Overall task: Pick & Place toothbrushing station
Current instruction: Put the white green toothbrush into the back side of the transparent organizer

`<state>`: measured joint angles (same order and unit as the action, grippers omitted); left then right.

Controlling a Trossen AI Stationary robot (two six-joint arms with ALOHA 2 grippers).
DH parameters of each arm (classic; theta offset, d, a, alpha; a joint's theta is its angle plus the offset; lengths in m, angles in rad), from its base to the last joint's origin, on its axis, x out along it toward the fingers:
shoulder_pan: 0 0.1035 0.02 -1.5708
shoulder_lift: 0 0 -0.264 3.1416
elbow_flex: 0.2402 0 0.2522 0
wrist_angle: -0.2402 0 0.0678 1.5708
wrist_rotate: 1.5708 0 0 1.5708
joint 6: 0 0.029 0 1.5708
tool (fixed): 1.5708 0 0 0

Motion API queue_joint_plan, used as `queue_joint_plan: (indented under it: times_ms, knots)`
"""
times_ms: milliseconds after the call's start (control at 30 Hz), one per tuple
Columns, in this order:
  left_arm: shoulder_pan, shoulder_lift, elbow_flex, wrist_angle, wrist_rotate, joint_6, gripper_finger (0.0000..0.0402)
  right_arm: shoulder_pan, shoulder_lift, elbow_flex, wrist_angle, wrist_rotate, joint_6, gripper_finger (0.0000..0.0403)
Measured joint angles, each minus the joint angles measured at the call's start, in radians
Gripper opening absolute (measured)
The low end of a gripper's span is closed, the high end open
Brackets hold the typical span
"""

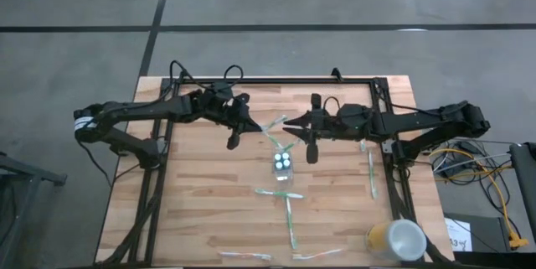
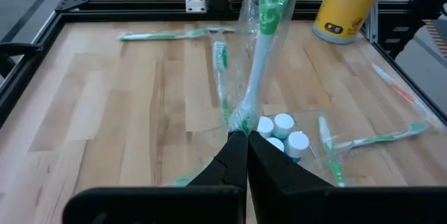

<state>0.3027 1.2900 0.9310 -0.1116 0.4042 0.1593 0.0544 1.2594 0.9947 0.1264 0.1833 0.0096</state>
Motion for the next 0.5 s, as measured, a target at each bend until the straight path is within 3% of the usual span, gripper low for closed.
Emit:
queue_joint_plan:
  times_ms: [200,500]
  knots:
    - [0.000,-0.001,0.000,0.001,0.000,-0.001,0.0005,0.000,0.009,0.000,-0.001,0.011,-0.013,0.0068]
    - [0.000,-0.020,0.000,0.006,0.048,0.004,0.0005,0.000,-0.015,0.000,-0.008,0.112,-0.018,0.0068]
